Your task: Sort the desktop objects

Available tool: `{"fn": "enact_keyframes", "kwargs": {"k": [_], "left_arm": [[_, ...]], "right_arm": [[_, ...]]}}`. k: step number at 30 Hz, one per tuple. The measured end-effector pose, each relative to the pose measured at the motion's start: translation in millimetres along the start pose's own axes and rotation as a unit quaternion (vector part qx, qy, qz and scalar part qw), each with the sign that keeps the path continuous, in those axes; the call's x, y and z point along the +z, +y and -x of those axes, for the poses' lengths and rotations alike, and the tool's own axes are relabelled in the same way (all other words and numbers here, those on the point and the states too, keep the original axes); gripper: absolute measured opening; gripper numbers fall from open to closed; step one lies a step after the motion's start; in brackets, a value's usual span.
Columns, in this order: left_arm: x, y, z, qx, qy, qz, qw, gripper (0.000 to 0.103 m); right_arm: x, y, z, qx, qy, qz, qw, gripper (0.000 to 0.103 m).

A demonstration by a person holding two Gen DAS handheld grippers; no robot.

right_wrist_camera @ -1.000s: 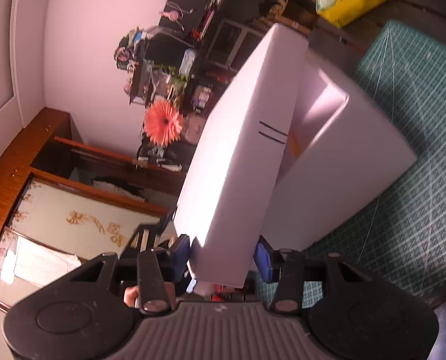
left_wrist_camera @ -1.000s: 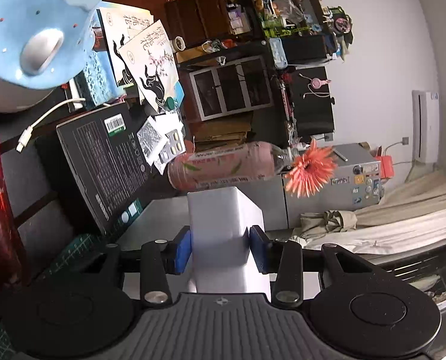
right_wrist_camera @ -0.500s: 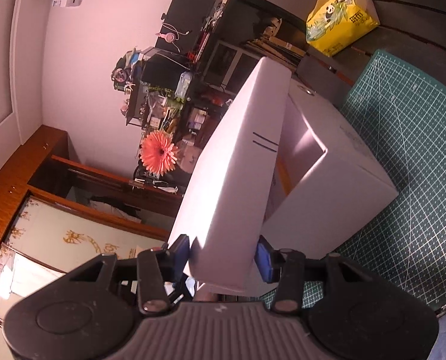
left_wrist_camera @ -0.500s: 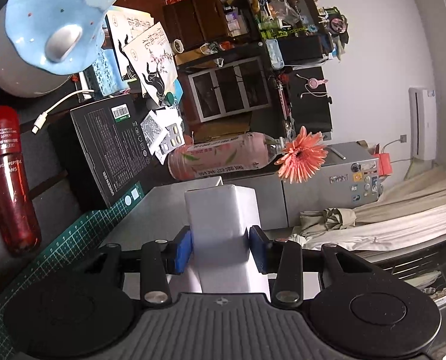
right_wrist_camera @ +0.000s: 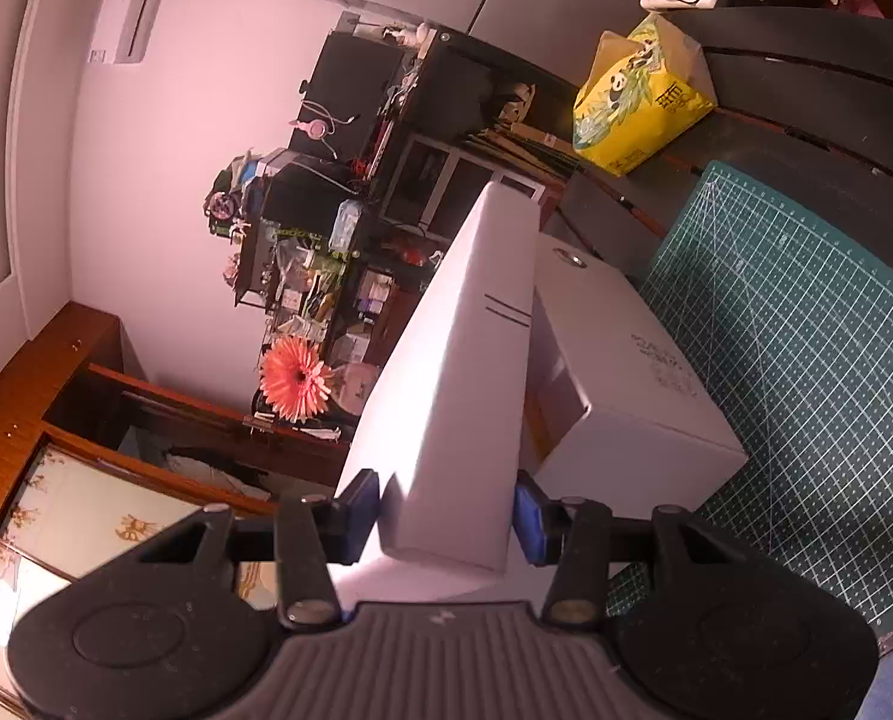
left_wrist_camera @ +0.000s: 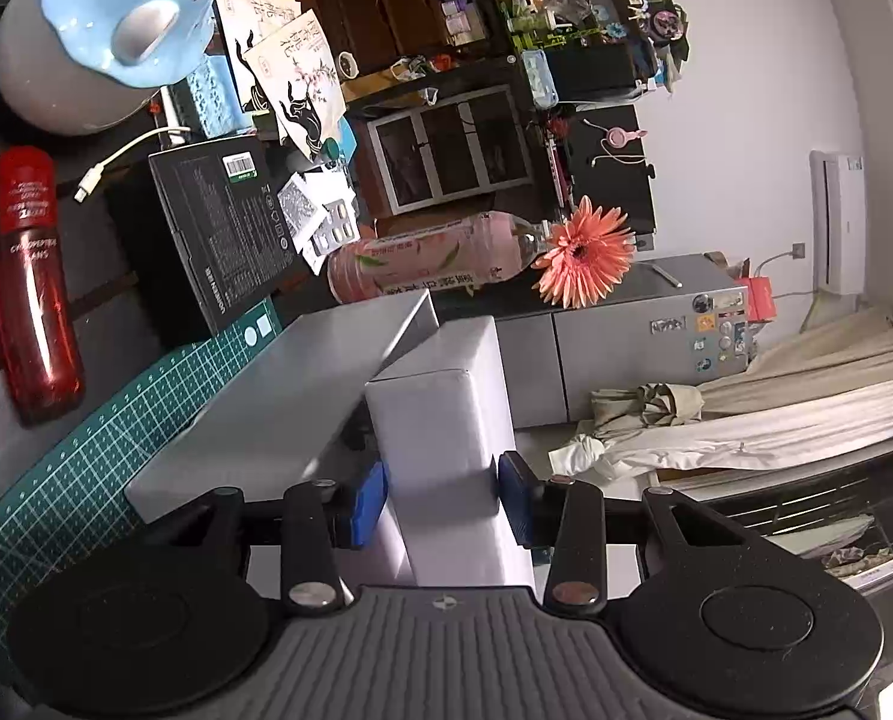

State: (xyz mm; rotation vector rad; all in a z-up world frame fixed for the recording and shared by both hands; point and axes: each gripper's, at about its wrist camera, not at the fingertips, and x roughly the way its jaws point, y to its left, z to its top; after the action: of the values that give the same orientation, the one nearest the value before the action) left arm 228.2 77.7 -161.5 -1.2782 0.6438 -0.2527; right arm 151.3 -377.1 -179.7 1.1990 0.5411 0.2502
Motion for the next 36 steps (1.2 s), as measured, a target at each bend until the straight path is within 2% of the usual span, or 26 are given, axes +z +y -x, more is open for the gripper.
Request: {"fn": "enact_keyframes", "kwargs": {"k": [18, 21, 29, 36], "left_arm": [[-22.0, 7.3, 17.7, 0.009, 0.007, 0.008, 0.9999, 0.04], [-24.2, 9.5, 19.1, 0.026, 0.006, 0.008, 0.9996, 0.041], [-24.3, 8.4, 19.3, 0.038, 0.005, 0.001, 0.9993, 0.042], [-22.1, 0.7, 36.5, 0.043, -0.014, -0.021, 0.9987, 0.053]], "right_arm": [[7.0, -9.1, -0.4, -0.019, -0.021, -0.012, 1.0, 0.045], [7.4, -8.1, -1.5, -0.024, -0.022, -0.006, 0.999, 0.045], [9.1, -10.5, -3.6, -0.029, -0.025, -0.005, 0.999, 0.045], [11.6, -10.3, -2.7, -0.032, -0.03, -0.002, 0.999, 0.045]]}}
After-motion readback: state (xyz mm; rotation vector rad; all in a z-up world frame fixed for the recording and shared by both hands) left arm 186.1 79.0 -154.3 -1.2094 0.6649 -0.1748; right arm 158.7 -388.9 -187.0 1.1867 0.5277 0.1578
